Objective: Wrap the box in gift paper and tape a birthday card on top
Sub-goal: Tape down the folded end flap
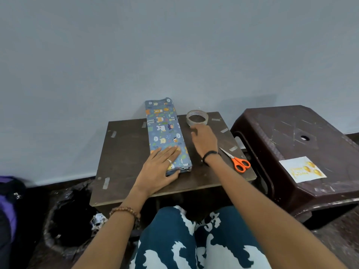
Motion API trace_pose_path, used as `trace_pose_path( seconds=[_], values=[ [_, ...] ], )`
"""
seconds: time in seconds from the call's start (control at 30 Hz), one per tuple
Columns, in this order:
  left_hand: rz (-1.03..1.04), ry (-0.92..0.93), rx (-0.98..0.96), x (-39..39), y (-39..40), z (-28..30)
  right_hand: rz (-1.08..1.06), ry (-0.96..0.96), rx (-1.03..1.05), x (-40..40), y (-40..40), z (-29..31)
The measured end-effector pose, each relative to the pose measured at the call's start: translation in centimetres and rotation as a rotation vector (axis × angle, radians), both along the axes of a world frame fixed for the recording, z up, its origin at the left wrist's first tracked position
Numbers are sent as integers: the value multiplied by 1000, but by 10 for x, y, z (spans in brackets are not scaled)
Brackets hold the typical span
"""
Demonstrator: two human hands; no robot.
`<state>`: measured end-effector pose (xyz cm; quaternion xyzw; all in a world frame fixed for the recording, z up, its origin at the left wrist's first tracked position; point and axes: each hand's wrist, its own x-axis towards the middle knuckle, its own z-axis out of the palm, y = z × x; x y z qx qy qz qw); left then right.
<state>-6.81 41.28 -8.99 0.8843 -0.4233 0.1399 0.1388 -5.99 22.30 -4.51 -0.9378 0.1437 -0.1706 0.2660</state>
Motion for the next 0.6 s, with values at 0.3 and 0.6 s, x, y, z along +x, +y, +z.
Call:
trace_pose_path(
  seconds=[0.3, 0.6],
  values=[
    [-15, -82, -79, 7, 2, -7, 12, 309, -47, 55, -14, -4],
    [8, -68, -76, 6, 2, -4, -142, 150, -128, -30, 4, -23]
  ],
)
